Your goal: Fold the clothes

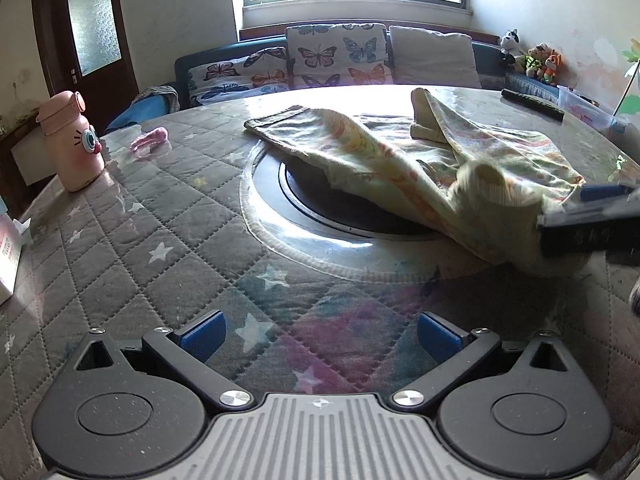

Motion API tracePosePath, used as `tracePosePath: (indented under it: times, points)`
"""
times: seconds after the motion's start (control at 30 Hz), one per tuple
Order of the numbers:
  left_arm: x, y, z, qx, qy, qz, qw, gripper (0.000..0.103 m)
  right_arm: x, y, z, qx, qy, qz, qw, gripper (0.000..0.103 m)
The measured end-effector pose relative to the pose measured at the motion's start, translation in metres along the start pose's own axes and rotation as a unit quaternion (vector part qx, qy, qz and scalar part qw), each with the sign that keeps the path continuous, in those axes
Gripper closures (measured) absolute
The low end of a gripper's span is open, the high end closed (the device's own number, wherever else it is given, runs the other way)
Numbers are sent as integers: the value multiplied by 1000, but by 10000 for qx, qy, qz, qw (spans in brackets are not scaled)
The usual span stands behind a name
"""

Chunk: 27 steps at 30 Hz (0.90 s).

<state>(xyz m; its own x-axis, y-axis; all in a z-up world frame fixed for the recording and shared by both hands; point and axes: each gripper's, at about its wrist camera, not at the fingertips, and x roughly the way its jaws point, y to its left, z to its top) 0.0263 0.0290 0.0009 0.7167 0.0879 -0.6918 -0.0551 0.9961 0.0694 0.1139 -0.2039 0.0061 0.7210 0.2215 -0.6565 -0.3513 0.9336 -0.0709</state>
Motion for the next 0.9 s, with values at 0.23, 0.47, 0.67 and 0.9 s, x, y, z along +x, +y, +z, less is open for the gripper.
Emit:
tracePosePath:
  times: [0.23, 0.47, 0.67, 0.9]
  points:
    - [0, 6, 11, -48, -83, 95, 9999, 0, -2, 12, -11, -552, -207, -195, 9981, 0]
    - [5, 11, 17, -111, -44, 189, 9998, 0, -15, 29, -19, -1287, -543, -536, 9887, 0]
    - [7, 10, 21, -67, -64, 206, 9997, 0, -27, 35, -21, -1366, -609, -167, 9886, 0]
    - [8, 13, 24, -36, -72, 310, 9995, 0, -35, 43, -27, -1620, -726, -111, 9841, 0]
